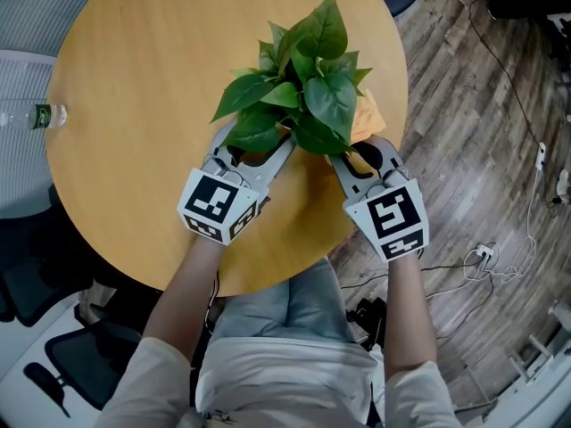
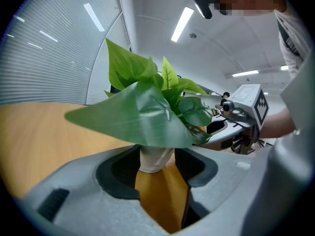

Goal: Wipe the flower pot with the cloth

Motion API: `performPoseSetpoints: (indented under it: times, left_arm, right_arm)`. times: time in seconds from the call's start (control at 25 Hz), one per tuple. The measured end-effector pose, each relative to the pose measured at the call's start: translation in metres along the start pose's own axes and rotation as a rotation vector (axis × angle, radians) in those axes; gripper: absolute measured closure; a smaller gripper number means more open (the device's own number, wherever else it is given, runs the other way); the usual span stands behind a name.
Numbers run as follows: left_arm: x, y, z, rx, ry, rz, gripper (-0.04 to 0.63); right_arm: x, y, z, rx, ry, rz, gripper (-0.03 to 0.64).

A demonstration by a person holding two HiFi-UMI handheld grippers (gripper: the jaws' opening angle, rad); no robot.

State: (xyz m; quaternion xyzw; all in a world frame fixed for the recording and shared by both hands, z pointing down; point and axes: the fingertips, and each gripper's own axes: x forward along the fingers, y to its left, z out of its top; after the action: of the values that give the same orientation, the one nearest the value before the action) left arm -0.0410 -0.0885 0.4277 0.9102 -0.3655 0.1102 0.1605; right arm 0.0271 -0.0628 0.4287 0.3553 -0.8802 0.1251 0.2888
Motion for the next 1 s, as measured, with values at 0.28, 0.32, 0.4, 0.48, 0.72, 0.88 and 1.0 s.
performPoseSetpoints:
  times: [0.28,0.32,0.4,0.48,0.72,0.88,1.0]
  left_arm:
    - [-0.001,0.000,0.000,0.012,-0.001,-0.004,0.367]
    - [-0.001,0.000,-0.001,0.020,0.002,-0.012,0.367]
    - [-0.002,0.001,-0.002,0.039,0.010,-0.043,0.364]
    - [-0.005,0.003,-0.003,0.069,0.023,-0.090,0.335]
    - [-0.004,0.013,0.001,0.211,0.022,-0.317,0.223]
    - [0.002,0.013,0.003,0.239,0.026,-0.477,0.176]
    - [0.008,0.011,0.004,0.247,0.034,-0.557,0.155]
  right_arm:
    - [0.000,0.008,-0.003,0.011,-0.002,0.010,0.566]
    - [-0.001,0.007,-0.003,0.010,-0.001,0.009,0.566]
    - [-0.001,0.006,-0.004,0.009,0.001,0.008,0.566]
    - [-0.002,0.005,-0.004,0.011,0.001,0.007,0.566]
    - [-0.001,0.004,-0.005,0.023,0.003,0.007,0.566]
    - [0.001,0.003,-0.005,0.035,0.005,0.003,0.566]
    - [0.002,0.002,-0.007,0.040,0.009,0.005,0.566]
